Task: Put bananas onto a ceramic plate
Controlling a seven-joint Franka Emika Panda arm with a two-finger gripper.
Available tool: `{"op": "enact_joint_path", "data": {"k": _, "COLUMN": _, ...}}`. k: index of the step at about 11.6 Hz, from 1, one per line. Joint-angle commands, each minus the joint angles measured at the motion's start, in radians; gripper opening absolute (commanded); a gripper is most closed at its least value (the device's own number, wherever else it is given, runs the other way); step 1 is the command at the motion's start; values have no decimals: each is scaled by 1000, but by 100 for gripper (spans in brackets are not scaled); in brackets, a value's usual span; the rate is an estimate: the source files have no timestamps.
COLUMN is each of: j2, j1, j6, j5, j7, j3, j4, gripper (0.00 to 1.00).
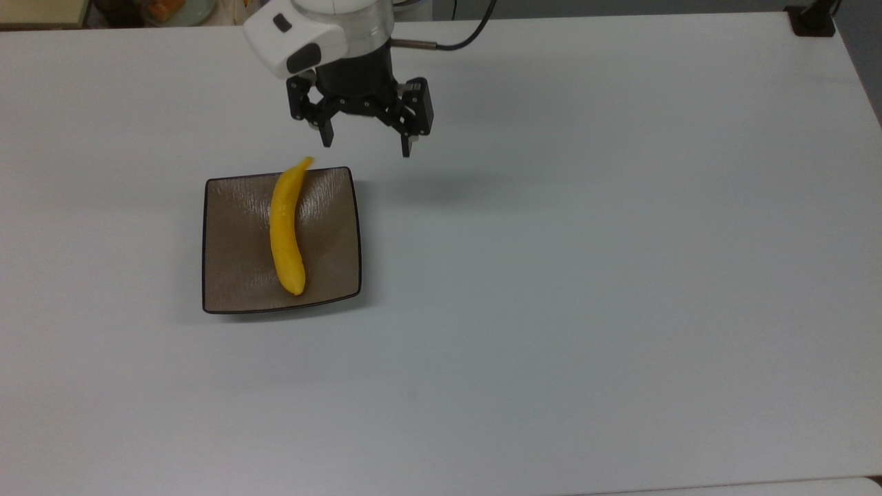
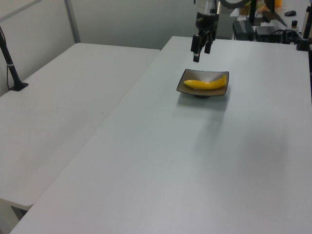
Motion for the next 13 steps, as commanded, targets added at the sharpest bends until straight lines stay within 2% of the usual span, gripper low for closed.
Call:
{"op": "enact_joint_path", "data": {"k": 1, "j2": -152, "j1": -14, "j6": 11, "j5": 24, "j7": -88, "j3": 11, "j4": -193, "gripper": 100}}
{"op": "enact_joint_path", "data": {"k": 3, "j2": -208, "j1": -33, "j6": -1, "j5": 24, "j7": -205, "j3": 14, "j4": -254, "gripper": 100}}
{"op": "enact_joint_path", "data": {"k": 5, "j2": -234, "j1": -93, "j6": -3, "j5": 24, "j7": -216, "j3": 87, "j4": -283, "gripper": 100}}
{"op": "enact_joint_path", "data": {"k": 6, "j2": -243, "j1": -98, "j6": -6, "j5": 24, "j7": -208, "j3": 109, "j4": -297, "gripper": 100}}
{"op": "enact_joint_path", "data": {"k": 13, "j2": -249, "j1": -89, "j6": -70, "j5": 5, "j7": -204, "j3": 98, "j4": -285, "gripper": 100}}
